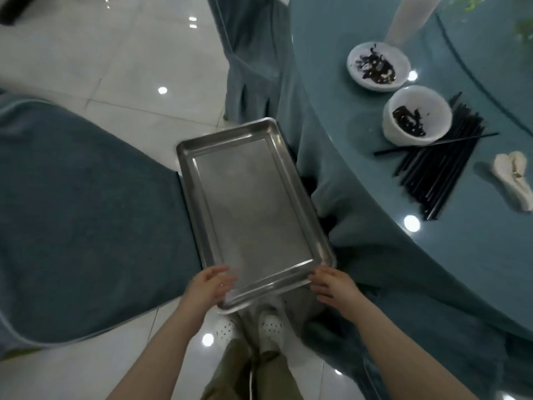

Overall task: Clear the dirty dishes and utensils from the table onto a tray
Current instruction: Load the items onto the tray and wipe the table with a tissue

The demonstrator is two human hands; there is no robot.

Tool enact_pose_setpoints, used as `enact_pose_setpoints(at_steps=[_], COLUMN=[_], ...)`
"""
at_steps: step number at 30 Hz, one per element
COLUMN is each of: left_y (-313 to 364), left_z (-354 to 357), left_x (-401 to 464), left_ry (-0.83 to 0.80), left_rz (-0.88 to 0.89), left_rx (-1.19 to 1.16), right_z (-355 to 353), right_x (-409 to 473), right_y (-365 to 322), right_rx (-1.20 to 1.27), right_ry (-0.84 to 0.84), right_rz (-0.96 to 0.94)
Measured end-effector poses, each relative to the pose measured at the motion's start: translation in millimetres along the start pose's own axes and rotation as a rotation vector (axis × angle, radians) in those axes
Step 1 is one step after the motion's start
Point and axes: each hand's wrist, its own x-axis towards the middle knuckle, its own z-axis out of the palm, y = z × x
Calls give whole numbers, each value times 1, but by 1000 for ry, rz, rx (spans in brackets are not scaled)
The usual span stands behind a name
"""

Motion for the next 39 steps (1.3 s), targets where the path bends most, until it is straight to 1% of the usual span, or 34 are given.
enact_pose_setpoints(at_steps=[3, 7, 14, 17, 18, 21, 23, 25, 31, 33, 36, 39], left_y=[-43, -92, -140, -153, -154, -153, -149, -141, -97, -80, -52, -30], left_z=[-9, -17, -26, -29, -29, -24, -22, -22, -21, -15, -10, -11], left_x=[23, 56, 113, 132, 136, 134, 124, 107, 48, 32, 12, -6], left_ry=[38, 104, 256, 357, 362, 291, 287, 287, 221, 197, 194, 222], left_rz=[-130, -254, -379, -352, -344, -360, -344, -308, -161, -133, -61, 21], left_rx=[-59, -128, -64, -46, -49, -197, -276, -297, -205, -260, -386, -382], right_z=[6, 9, 8, 11, 11, 11, 9, 7, 5, 3, 4, 10], right_x=[31, 67, 115, 131, 135, 134, 125, 113, 62, 45, 22, 8], right_y=[24, 54, 80, 84, 85, 88, 90, 86, 37, 17, -12, -35], right_rx=[22, 37, 141, 264, 321, 432, 475, 518, 496, 492, 511, 486], right_ry=[-3, -28, -33, -21, -20, -22, -19, -3, 87, 98, 70, 54], right_rz=[76, 149, 238, 235, 229, 231, 232, 222, 112, 68, 4, 19])
